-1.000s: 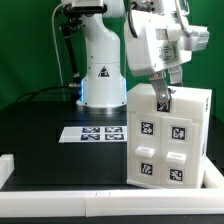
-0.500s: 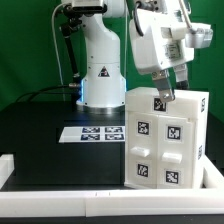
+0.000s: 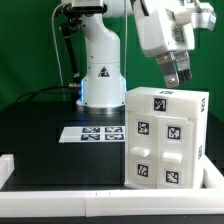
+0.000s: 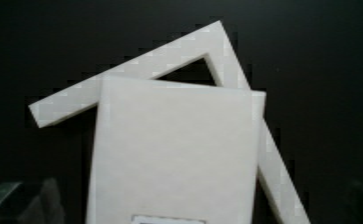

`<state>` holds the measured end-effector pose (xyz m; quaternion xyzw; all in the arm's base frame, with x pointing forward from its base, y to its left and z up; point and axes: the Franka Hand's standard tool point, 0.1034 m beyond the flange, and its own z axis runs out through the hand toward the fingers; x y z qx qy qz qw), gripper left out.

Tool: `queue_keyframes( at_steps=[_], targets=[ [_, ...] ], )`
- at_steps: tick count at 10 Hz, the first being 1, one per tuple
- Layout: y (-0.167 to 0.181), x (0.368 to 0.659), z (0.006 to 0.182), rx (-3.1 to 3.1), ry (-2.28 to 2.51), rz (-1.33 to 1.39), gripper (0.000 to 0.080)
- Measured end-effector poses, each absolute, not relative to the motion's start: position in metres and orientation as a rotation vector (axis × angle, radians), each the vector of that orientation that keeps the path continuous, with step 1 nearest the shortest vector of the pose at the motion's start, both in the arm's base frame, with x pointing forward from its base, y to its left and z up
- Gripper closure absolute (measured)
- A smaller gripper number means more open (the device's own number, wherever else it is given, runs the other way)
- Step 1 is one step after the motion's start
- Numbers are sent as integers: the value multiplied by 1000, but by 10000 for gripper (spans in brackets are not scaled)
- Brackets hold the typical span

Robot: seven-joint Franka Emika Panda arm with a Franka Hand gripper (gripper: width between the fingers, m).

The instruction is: Assemble cabinet

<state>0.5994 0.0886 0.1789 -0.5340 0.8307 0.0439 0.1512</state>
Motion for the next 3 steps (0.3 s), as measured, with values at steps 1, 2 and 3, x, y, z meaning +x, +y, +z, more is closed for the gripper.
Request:
queue_keyframes(
  at_steps=[1,2,3],
  targets=[
    [89,599,179,-1537,2383,126,2],
    [89,599,178,-1539,2382,126,2],
    [89,599,178,-1542,2381,126,2]
  ],
)
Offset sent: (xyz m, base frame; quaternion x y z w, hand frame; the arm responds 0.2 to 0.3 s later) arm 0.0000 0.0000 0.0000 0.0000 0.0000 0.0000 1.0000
